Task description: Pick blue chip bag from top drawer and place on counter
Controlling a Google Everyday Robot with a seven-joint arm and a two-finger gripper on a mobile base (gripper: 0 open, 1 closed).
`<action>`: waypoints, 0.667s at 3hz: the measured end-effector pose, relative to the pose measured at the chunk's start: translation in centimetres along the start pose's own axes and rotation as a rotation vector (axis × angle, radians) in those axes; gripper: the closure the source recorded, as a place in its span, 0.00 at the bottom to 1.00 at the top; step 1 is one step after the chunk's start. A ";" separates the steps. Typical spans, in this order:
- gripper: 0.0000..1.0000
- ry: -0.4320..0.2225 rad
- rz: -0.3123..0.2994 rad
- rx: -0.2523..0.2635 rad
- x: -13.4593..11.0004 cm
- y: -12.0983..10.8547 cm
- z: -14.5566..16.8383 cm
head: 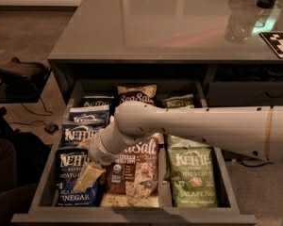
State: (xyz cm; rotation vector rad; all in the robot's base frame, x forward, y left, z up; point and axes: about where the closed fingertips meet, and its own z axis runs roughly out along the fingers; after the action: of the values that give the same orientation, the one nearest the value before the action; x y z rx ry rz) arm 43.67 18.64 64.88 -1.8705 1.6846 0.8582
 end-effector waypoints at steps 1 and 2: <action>0.42 -0.011 0.006 0.000 0.3 0.0 0.2; 0.65 -0.016 0.010 -0.001 0.4 0.0 0.3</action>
Offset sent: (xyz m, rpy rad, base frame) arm 0.0030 -0.0034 -0.0101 0.0257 0.0207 -0.0191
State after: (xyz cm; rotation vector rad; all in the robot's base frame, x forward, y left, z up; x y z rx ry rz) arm 43.67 18.56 64.34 -1.8528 1.6855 0.8761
